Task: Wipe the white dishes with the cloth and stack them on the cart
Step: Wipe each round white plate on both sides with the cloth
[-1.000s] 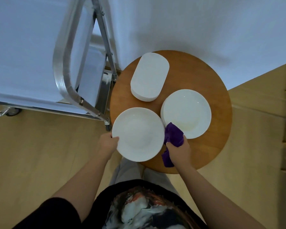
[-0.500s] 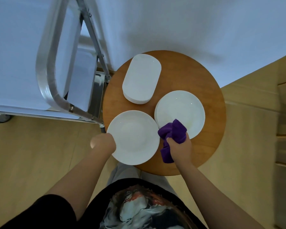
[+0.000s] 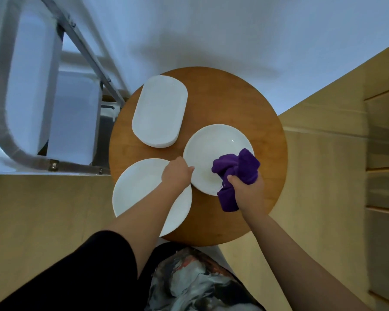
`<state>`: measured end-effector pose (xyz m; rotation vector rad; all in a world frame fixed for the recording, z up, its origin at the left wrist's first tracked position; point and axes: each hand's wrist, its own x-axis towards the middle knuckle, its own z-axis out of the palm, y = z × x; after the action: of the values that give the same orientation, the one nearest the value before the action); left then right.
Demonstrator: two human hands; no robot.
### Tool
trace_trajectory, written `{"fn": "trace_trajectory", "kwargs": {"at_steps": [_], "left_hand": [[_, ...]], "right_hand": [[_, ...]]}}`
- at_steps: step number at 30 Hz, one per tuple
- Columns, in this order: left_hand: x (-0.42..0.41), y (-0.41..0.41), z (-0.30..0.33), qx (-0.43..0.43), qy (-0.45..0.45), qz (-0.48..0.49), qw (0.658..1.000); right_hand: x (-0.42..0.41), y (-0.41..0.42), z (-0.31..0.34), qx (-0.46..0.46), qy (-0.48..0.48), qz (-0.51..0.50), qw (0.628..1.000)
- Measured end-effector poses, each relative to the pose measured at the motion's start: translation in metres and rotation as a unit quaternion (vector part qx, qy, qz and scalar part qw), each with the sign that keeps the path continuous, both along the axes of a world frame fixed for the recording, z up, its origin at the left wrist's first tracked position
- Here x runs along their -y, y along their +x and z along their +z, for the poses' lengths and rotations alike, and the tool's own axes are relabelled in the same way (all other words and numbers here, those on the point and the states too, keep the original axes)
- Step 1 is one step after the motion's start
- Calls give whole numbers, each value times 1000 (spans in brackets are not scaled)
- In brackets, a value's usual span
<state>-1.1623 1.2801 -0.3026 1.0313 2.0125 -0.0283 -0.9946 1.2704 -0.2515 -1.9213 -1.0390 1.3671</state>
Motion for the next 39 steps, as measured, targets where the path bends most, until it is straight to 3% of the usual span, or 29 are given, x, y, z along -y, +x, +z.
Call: {"fn": "trace_trajectory", "kwargs": {"at_steps": [5,9,12,17,21,27,29,31,33,35,39], "left_hand": [[-2,-4,-12,17,20,2,1000],[4,-3,-13,24,72,77,994],[8,4,-11,53,114,175,976],[-3,24,-1,173,102,388,899],[-6,38,6,181,128,368,903],[-3,47,21,211,120,434,868],[0,49,30,243,121,455,848],[4,51,42,284,123,471,826],[6,54,56,328,135,475,805],[6,59,73,363,151,476,787],[5,66,112,367,161,463,791]], "right_hand": [[-16,18,-14,53,-35,91,994],[-19,29,-28,75,-75,168,980],[-21,35,-32,42,-105,143,983],[-21,37,-34,25,-105,120,987],[-20,40,-25,6,-94,103,990],[-17,50,0,-122,-140,9,983],[-16,55,14,-118,-96,-11,988],[-15,61,28,-105,-44,30,993],[-17,60,42,-44,-72,166,982],[-17,51,45,75,-112,284,949],[-11,12,56,305,-51,243,919]]}}
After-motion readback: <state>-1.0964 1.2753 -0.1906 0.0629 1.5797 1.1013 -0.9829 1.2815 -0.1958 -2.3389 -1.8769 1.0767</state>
